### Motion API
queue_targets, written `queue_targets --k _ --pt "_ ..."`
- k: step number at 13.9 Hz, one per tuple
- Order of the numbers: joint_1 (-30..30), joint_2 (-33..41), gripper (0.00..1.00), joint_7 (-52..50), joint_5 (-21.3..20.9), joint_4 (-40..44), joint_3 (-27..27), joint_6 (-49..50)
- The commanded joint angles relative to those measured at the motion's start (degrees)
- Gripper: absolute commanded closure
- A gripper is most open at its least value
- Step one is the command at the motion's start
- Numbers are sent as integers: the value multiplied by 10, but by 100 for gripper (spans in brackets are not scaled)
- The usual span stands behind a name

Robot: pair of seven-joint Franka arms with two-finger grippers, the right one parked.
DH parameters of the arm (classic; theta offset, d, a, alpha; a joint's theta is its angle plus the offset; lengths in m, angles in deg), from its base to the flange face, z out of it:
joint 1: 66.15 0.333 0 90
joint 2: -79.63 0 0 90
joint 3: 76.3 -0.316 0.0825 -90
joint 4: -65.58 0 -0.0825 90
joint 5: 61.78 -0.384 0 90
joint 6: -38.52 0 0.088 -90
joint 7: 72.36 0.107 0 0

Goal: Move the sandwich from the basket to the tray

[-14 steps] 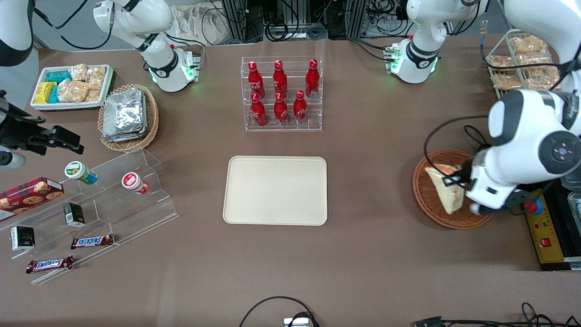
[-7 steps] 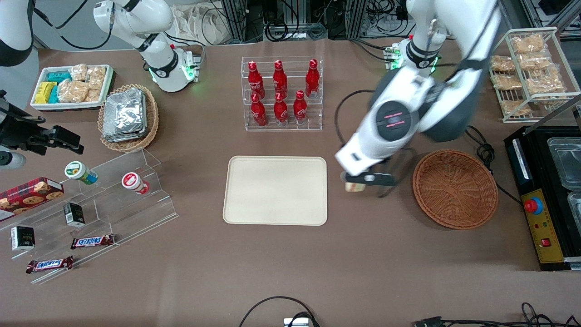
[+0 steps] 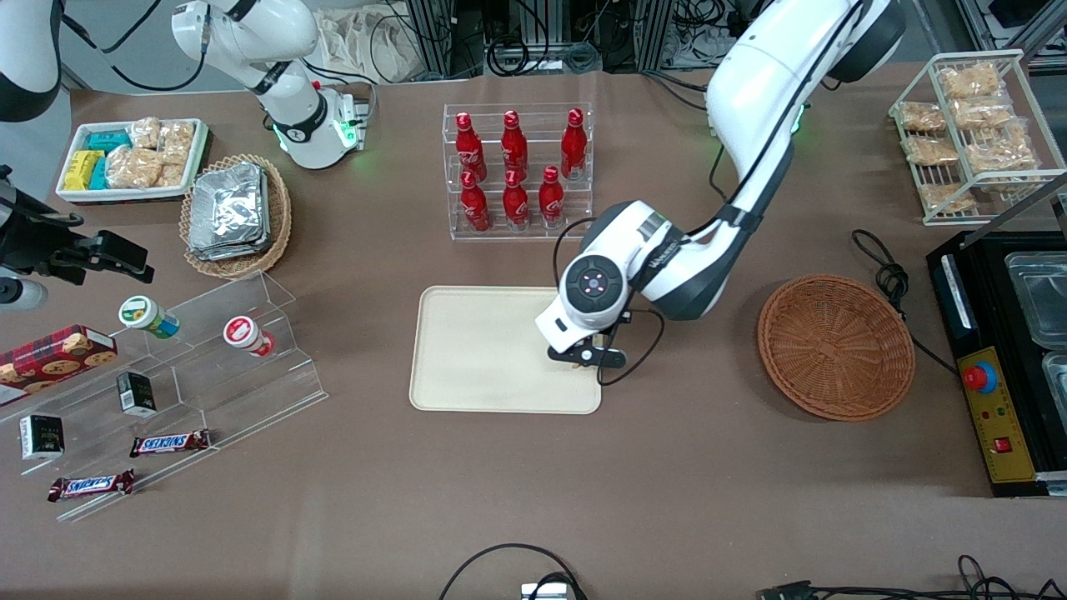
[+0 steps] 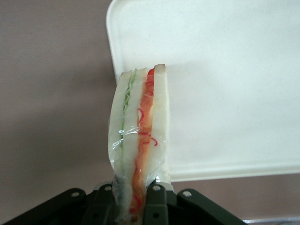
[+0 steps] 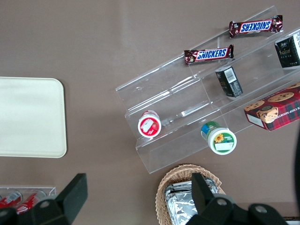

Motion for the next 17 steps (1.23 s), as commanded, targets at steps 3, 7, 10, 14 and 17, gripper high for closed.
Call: queue_targets --k 3,7,10,14,17 --pt "-13 -38 97 -43 -35 27 -7 -44" --pt "-13 -44 9 -42 -36 33 -7 -61" --pt "-12 -42 0 -40 -38 33 -7 -60" --pt "1 -3 0 -44 -40 31 -8 -47" --pt "40 78 0 -87 -40 2 -8 35"
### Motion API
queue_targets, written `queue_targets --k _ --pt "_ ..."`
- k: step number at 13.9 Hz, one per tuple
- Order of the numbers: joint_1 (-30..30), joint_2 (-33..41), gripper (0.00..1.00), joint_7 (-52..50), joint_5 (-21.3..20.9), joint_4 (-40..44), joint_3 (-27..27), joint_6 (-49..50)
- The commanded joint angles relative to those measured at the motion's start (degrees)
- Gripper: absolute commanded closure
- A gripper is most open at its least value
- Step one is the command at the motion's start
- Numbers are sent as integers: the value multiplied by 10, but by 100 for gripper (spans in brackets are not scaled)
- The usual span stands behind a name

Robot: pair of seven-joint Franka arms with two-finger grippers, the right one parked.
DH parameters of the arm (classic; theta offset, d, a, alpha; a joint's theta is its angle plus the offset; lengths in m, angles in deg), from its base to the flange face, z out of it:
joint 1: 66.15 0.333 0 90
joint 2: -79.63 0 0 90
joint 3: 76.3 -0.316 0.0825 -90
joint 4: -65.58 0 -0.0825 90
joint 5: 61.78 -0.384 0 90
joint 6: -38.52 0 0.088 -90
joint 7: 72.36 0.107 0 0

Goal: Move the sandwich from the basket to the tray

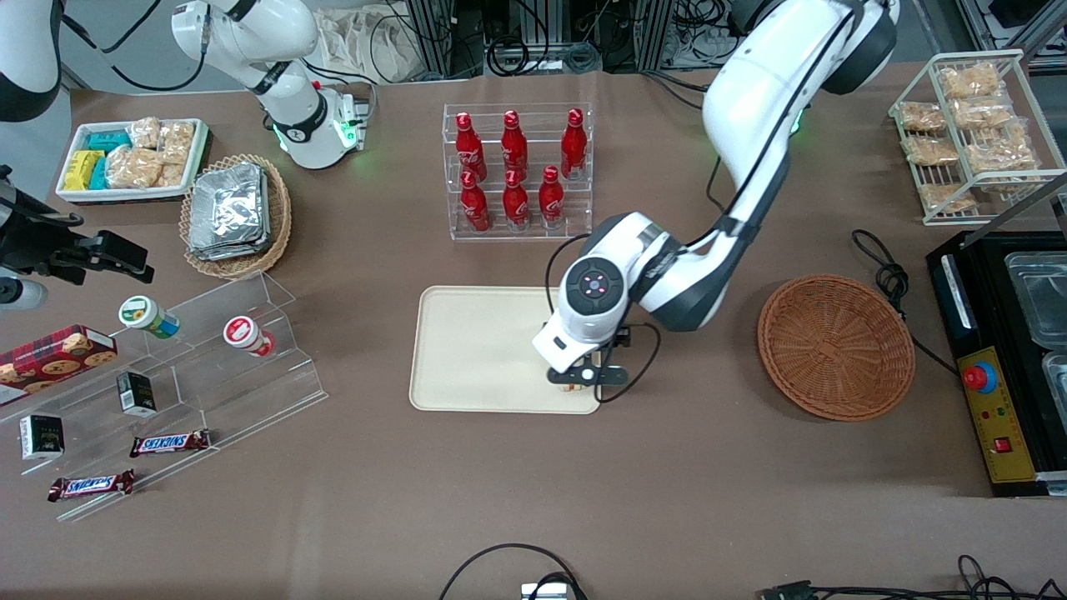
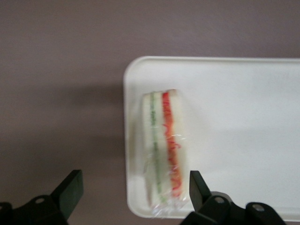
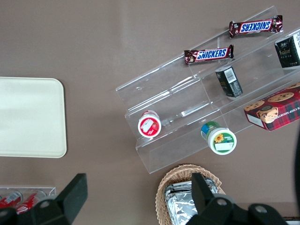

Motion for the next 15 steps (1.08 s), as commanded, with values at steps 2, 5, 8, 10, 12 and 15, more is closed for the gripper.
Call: queue_targets --k 2,5,8,10,12,15 --pt "76 139 0 -22 4 -67 4 52" --pt "146 234 0 18 71 -112 5 78" --pt "203 332 0 106 116 -183 -2 78" --pt "190 369 0 180 118 -217 -69 84" --pt "189 384 0 263 116 -223 -108 106" --pt "194 385 0 355 105 -202 -148 132"
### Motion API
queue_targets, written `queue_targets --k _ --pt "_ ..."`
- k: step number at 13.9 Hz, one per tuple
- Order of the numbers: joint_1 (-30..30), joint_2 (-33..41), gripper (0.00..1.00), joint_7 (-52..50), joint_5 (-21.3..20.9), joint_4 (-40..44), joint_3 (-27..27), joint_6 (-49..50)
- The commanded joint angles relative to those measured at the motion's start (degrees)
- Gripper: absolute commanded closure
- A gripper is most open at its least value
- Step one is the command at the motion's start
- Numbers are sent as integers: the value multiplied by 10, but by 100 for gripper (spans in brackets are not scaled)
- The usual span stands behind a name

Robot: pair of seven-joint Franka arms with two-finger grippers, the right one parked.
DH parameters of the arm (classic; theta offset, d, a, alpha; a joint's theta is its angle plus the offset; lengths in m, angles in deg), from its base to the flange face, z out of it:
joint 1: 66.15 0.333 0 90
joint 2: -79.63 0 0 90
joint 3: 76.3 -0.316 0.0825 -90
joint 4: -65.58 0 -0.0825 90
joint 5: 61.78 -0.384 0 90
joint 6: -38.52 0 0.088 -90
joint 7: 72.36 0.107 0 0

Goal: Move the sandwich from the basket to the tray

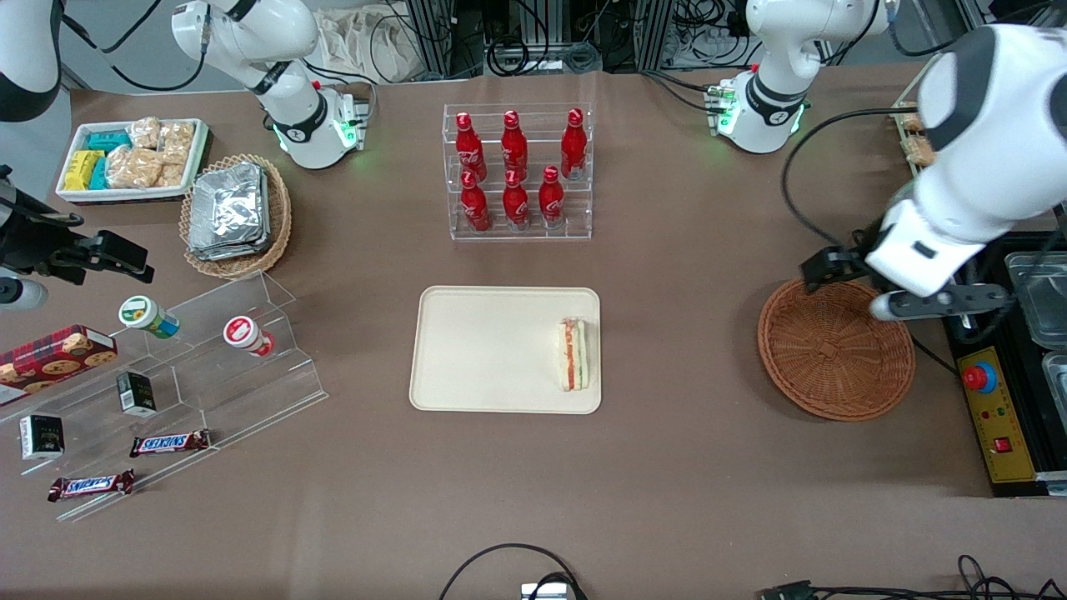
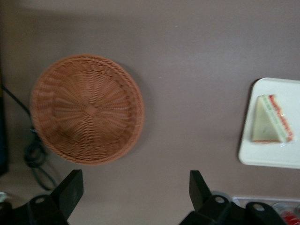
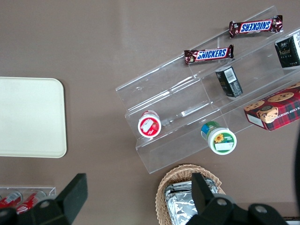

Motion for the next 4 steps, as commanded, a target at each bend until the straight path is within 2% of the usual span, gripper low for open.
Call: queue_targets --k 1,4 --pt "5 4 0 55 -10 24 -18 28" --pt "4 -38 0 114 -69 78 -16 50"
